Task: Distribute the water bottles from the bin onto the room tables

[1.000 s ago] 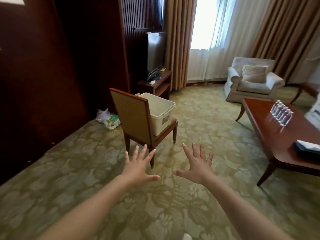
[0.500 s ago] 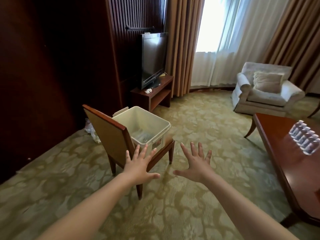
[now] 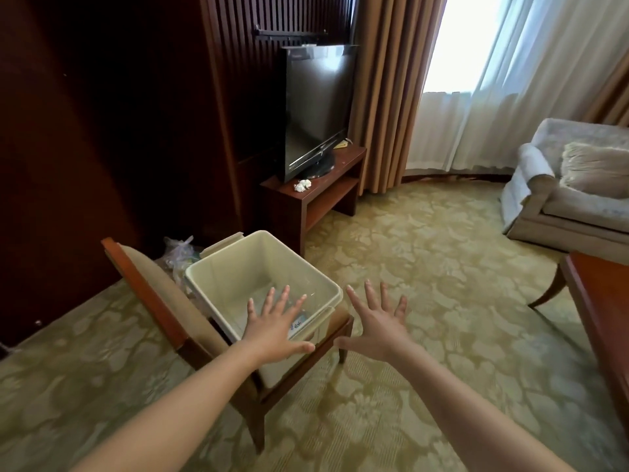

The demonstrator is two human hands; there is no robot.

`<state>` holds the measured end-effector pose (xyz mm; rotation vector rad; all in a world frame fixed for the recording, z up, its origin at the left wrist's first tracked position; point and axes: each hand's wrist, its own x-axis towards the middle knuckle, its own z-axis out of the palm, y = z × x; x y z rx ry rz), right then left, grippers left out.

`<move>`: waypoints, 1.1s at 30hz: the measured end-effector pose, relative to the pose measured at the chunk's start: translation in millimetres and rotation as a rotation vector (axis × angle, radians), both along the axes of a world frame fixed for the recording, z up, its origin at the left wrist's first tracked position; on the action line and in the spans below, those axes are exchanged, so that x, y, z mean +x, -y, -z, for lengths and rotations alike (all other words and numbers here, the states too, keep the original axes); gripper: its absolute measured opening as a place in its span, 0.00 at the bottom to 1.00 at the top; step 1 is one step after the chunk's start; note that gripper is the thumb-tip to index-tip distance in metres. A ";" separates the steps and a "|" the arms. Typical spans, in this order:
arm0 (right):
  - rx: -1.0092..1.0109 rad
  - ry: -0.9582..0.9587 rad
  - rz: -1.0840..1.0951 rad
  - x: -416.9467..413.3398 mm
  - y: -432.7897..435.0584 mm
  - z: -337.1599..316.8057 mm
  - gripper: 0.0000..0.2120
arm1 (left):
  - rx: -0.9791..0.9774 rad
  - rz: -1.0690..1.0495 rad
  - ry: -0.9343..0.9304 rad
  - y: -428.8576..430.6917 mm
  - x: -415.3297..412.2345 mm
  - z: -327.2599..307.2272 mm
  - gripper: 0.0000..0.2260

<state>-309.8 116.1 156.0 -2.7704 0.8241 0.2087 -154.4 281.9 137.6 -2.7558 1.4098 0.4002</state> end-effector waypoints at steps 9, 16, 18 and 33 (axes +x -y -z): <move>0.015 -0.038 -0.212 105.9 113.1 20.8 0.53 | 0.050 -0.167 -0.004 92.2 74.1 10.6 0.47; -0.012 -0.066 -0.513 191.7 205.2 37.0 0.51 | 0.033 -0.545 -0.120 157.1 96.9 35.5 0.52; -0.008 -0.101 -0.604 208.5 225.4 39.3 0.51 | 0.028 -0.636 -0.150 170.0 93.9 38.1 0.52; -0.011 -0.245 -1.163 329.7 232.9 76.9 0.48 | -0.087 -1.259 -0.362 189.4 79.5 92.0 0.49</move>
